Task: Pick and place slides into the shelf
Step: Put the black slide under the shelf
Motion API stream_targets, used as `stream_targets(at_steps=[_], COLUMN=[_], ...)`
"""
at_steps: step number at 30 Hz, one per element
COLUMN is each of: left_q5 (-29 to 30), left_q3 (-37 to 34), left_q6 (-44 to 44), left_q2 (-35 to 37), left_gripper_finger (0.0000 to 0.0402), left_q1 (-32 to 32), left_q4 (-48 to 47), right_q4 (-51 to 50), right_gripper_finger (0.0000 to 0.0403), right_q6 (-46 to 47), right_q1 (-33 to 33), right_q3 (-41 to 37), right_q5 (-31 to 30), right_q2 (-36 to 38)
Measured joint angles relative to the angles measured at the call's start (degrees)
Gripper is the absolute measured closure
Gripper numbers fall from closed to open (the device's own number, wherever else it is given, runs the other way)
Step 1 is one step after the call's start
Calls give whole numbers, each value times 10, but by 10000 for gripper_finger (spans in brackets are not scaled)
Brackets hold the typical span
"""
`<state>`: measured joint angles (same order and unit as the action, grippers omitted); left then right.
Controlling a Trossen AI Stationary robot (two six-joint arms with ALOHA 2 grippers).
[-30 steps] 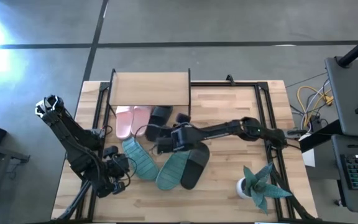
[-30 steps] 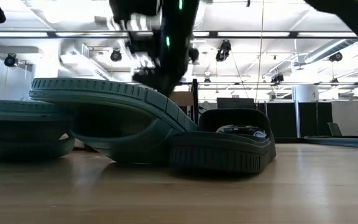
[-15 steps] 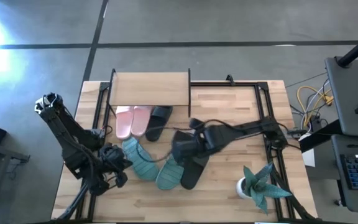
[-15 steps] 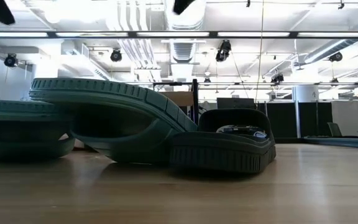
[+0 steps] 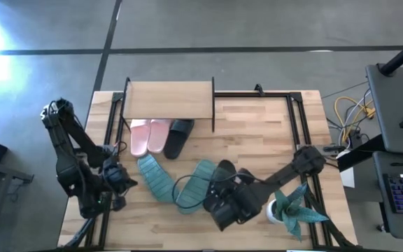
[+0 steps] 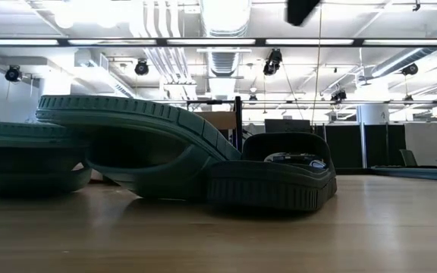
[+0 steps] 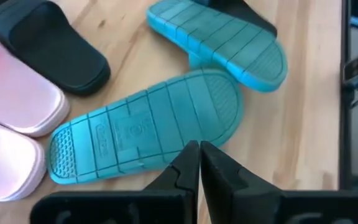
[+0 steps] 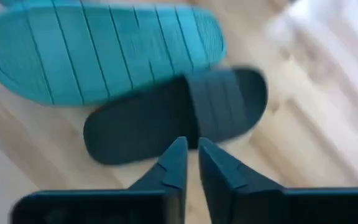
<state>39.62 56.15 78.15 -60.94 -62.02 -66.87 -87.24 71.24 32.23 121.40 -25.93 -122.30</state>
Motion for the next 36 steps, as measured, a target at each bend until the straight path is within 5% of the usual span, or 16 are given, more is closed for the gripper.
stream_targets(at_steps=[8, 13, 36], left_q5=[-19, -23, -50], left_q3=[-64, -83, -105], left_q6=[8, 10, 10], left_q2=[22, 22, 25], left_gripper_finger=[402, 402, 402], left_q1=[-9, -9, -9], left_q4=[4, 5, 4], right_q4=[2, 7, 171], right_gripper_finger=[241, 195, 184], right_q6=[50, 7, -117], right_q1=[38, 57, -30], right_q3=[-57, -92, -228], right_q5=[3, -64, -83], right_q2=[-18, -21, -20])
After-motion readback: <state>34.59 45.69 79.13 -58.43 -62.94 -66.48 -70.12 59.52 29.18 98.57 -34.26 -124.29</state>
